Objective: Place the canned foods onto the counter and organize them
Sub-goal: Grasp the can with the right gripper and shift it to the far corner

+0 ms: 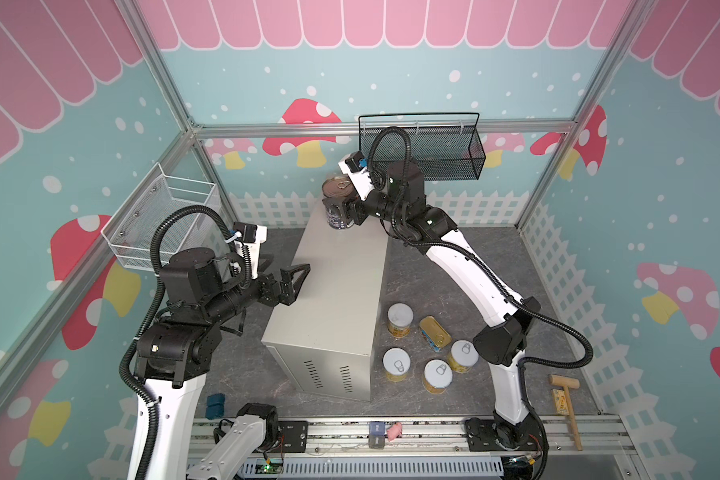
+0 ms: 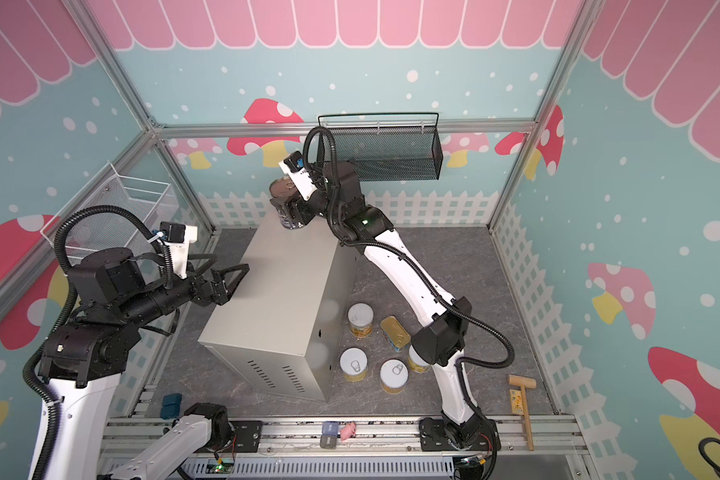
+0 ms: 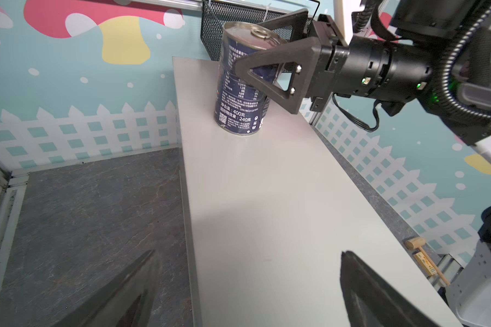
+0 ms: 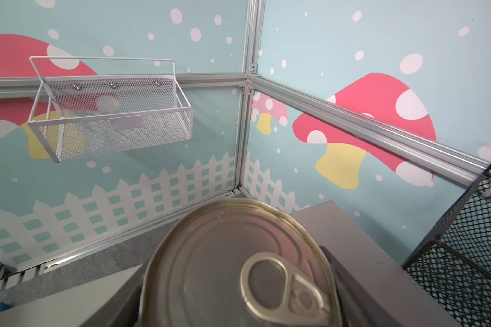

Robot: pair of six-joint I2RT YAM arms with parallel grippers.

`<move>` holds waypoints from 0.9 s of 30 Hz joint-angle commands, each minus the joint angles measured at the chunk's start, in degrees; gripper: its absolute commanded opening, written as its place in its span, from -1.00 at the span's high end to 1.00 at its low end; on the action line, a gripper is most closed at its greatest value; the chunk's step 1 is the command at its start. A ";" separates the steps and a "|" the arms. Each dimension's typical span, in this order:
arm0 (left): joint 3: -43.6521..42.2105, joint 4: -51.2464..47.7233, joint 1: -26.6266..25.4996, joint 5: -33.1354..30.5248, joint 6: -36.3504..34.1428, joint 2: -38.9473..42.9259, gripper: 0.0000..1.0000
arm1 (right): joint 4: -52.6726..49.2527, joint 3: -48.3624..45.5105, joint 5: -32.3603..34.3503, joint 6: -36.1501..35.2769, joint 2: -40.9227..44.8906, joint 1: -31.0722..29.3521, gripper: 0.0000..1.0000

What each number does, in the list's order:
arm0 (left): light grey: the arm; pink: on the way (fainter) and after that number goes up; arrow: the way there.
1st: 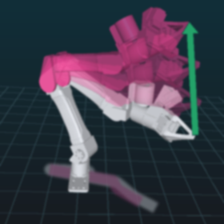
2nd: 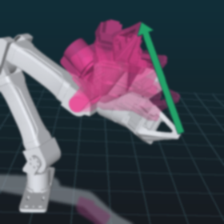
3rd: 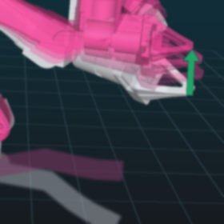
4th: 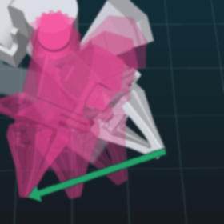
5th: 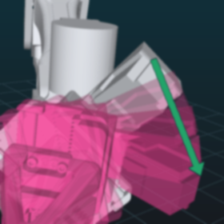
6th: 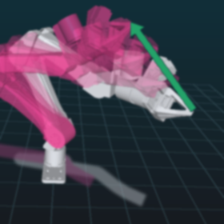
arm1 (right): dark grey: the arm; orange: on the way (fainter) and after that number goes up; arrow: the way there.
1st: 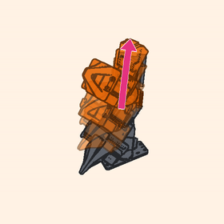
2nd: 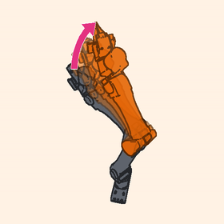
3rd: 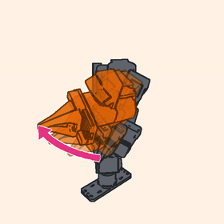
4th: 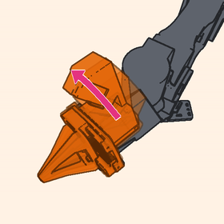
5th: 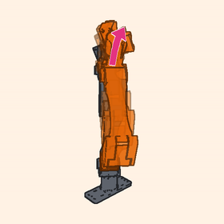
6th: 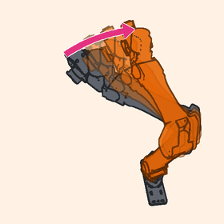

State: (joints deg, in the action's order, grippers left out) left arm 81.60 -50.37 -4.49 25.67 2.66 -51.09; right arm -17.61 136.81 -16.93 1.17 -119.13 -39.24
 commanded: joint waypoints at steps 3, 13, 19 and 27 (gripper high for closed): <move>-3.16 4.96 0.40 1.84 0.92 1.76 -0.99 | 8.20 2.97 3.43 -1.53 -5.03 1.62 -0.34; -4.96 6.77 0.39 2.47 1.85 2.66 -0.99 | 14.58 8.23 3.93 -0.13 -11.84 3.29 -0.38; -5.14 7.10 0.37 2.20 1.77 2.15 -0.99 | 17.22 8.43 2.06 1.17 -13.23 3.43 -0.40; -5.40 7.50 0.39 2.55 1.99 1.96 -0.99 | 19.42 8.87 -1.86 3.60 -14.56 3.80 -0.45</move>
State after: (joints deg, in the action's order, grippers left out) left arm 76.79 -43.94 -4.49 27.18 4.36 -49.28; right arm 0.47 144.22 -16.60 4.73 -131.39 -35.64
